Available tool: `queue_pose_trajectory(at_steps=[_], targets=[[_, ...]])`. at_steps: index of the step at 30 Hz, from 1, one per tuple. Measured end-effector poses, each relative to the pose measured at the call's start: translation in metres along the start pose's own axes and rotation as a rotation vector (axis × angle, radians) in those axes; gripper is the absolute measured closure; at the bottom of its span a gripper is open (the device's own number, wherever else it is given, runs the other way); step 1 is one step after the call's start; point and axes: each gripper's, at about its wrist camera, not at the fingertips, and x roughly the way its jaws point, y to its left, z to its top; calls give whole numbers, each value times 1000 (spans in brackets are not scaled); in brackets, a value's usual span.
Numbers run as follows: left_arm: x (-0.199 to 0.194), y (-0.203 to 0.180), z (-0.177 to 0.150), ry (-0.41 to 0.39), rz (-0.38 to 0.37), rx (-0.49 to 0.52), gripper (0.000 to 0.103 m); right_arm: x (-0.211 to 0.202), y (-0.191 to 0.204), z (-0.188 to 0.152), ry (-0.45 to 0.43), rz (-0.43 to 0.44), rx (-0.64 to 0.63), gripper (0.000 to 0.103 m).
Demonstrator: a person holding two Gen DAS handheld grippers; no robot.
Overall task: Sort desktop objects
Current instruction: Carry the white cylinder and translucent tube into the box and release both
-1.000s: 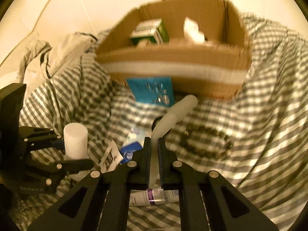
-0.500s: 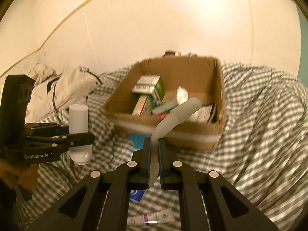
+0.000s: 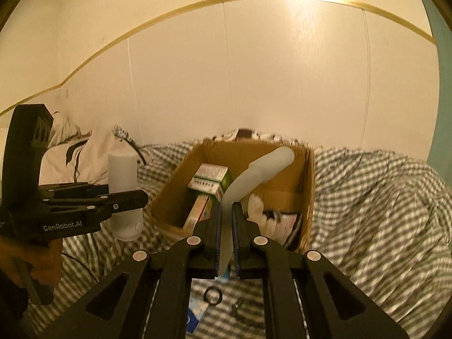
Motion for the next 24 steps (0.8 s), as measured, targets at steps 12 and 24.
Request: queue_pose_trajectory(at_steps=[12,24], targets=[[17,-9,37,-92,85,60,63,11,5,31,-64,-32,-96,96],[55,2,50,-83,90,27,63,63,-21,45,-40,-60,-39,96]])
